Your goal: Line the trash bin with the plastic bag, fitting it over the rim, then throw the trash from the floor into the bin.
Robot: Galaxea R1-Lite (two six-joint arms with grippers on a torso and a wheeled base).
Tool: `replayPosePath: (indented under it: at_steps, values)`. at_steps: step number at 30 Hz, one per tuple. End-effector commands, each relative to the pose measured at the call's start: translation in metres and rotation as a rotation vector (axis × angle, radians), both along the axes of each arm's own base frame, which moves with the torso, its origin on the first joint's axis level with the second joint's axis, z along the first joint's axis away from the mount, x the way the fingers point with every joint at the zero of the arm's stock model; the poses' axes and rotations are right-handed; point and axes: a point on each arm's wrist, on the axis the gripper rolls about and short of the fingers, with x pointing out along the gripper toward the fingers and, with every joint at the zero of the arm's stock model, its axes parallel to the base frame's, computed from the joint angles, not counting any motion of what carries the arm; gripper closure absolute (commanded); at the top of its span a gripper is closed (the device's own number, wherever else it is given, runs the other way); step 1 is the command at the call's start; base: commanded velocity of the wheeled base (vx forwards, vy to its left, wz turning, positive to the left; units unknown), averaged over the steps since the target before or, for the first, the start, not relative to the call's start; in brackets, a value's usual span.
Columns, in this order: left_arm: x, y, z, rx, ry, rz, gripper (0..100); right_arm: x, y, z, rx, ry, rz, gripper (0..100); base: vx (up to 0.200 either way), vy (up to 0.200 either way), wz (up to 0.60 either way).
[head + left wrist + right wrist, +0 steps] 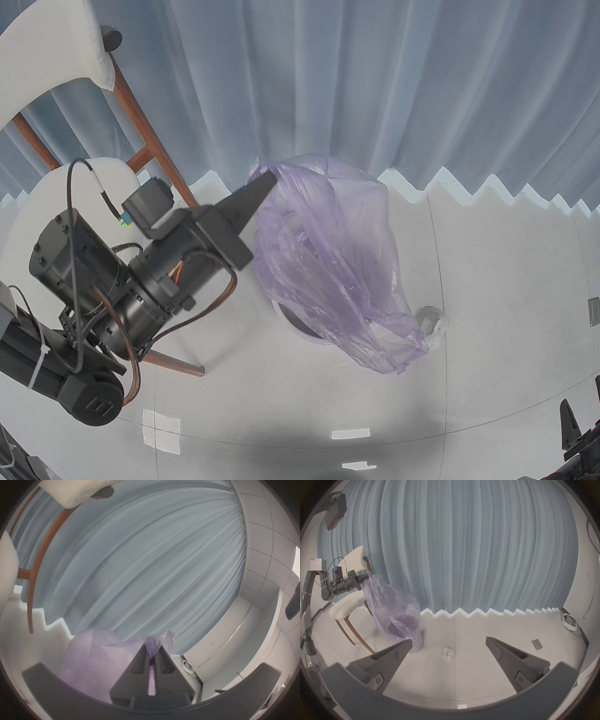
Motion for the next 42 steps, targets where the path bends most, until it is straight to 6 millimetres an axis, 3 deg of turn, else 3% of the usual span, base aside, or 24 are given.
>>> replayPosePath:
  at_steps: [1, 6, 7, 9, 10, 11, 13, 15, 19, 21, 24, 26, 27, 32, 42]
  values:
    - [-0.009, 0.002, -0.015, 0.036, 0.042, -0.026, 100, 0.0, 0.0, -0.005, -0.001, 0.004, 0.001, 0, 0.0, 0.0, 0.0]
    - [-0.019, -0.008, -0.017, 0.043, 0.047, -0.075, 100, 0.0, 0.001, -0.003, -0.006, -0.013, 0.031, 0, 0.0, 0.0, 0.0]
    - [-0.021, -0.009, -0.016, 0.041, 0.047, -0.085, 100, -0.002, 0.001, 0.009, 0.02, -0.047, 0.052, 0, 0.0, 0.0, 0.0]
    - [-0.022, -0.011, -0.015, 0.039, 0.042, -0.087, 100, -0.008, 0.0, 0.089, 0.187, -0.197, 0.144, 0, 0.0, 0.0, 0.0]
    - [-0.022, -0.011, -0.015, 0.039, 0.042, -0.087, 100, -0.008, 0.0, 0.109, 0.235, -0.216, 0.163, 0, 0.0, 0.0, 0.0]
    - [-0.022, -0.011, -0.015, 0.041, 0.042, -0.091, 100, -0.003, 0.0, 0.156, 0.361, -0.22, 0.216, 0, 0.0, 0.0, 0.0]
    - [-0.023, -0.012, -0.018, 0.048, 0.051, -0.099, 100, 0.005, 0.001, 0.167, 0.385, -0.142, 0.295, 0, 0.0, 0.0, 0.0]
    - [-0.023, -0.012, -0.022, 0.061, 0.059, -0.095, 100, 0.031, 0.008, 0.148, 0.398, 0.083, 0.449, 0, 0.0, 0.0, 0.0]
    - [-0.022, -0.01, -0.018, 0.05, 0.049, -0.094, 100, 0.08, 0.016, 0.121, 0.454, 0.288, 0.441, 0, 0.0, 0.0, 0.0]
    - [-0.023, -0.011, -0.019, 0.052, 0.052, -0.095, 100, 0.09, 0.018, 0.12, 0.453, 0.289, 0.454, 0, 0.0, 0.0, 0.0]
    - [-0.026, -0.012, -0.019, 0.056, 0.048, -0.12, 100, 0.132, 0.035, 0.111, 0.441, 0.299, 0.567, 0, 0.0, 0.0, 0.0]
    - [-0.027, -0.012, -0.019, 0.067, 0.039, -0.151, 100, 0.149, 0.042, 0.106, 0.437, 0.317, 0.579, 0, 0.0, 0.0, 0.0]
    - [-0.029, -0.009, -0.017, 0.078, 0.027, -0.183, 100, 0.171, 0.049, 0.099, 0.433, 0.346, 0.58, 0, 0.0, 0.0, 0.0]
    - [-0.033, -0.004, -0.025, 0.112, 0.046, -0.231, 100, 0.23, 0.07, 0.086, 0.413, 0.302, 0.616, 0, 0.0, 0.0, 0.0]
    - [-0.033, -0.006, -0.035, 0.135, 0.077, -0.236, 100, 0.303, 0.159, 0.048, 0.409, 0.159, 0.85, 0, 0.0, 0.0, 0.0]
